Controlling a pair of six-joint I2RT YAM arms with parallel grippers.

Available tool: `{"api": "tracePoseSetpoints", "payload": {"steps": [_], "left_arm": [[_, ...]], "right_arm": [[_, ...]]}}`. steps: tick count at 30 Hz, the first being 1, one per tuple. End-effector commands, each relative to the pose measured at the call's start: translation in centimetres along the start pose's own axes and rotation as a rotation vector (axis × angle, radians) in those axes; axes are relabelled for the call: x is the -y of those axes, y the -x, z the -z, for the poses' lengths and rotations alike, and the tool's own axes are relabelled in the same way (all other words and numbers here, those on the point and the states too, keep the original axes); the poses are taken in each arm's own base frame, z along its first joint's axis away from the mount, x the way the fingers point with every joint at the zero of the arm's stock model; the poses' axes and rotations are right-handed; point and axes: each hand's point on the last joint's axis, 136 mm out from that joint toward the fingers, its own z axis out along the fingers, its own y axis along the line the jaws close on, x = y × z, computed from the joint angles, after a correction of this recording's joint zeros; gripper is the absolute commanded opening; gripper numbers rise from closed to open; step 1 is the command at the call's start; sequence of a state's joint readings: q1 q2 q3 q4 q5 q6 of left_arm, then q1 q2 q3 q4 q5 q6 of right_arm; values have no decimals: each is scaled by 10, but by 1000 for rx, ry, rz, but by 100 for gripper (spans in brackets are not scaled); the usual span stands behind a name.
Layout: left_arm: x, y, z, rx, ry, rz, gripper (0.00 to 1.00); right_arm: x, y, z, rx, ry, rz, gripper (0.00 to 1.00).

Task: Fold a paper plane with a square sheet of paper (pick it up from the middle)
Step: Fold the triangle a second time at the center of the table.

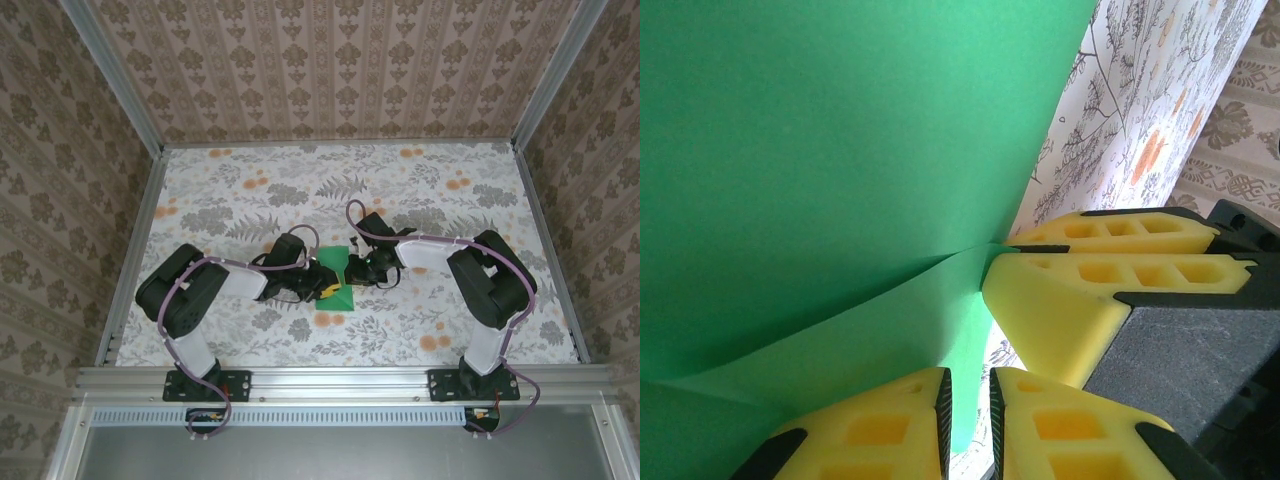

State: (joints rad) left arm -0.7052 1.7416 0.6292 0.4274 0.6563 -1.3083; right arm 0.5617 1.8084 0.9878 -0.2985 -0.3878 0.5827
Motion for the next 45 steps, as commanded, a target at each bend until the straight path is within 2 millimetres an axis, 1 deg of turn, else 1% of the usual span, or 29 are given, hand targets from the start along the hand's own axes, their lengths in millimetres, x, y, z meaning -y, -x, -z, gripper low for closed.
{"api": "tracePoseSetpoints", "payload": {"steps": [1,12,17,24,30,37,39,40,42,45], "left_arm": [[-2,2,-2,-12,7,-23,21],[-5,2,-3,-18,16,-22,21],[-10,1,-5,-25,32,-11,21],[-12,0,-5,-24,39,-9,21],[-19,0,-3,-20,69,11,21],[-25,-3,-3,-30,111,14,20],[-25,-4,-2,-36,123,14,20],[-28,-1,-2,-19,139,14,20],[-29,0,0,-8,151,13,20],[-30,1,0,-1,157,16,20]], "right_arm": [[13,-6,2,-22,-62,-29,12],[14,-8,3,-19,-66,-36,12],[14,-9,5,-17,-63,-39,13],[14,-11,7,-18,-63,-46,13],[11,-8,11,-8,-64,-42,19],[6,-4,29,41,-66,-43,27],[4,-8,34,47,-53,-48,28],[3,-11,37,48,-43,-49,28],[-2,-17,40,46,-17,-49,26],[-12,-36,41,18,31,-46,22]]}}
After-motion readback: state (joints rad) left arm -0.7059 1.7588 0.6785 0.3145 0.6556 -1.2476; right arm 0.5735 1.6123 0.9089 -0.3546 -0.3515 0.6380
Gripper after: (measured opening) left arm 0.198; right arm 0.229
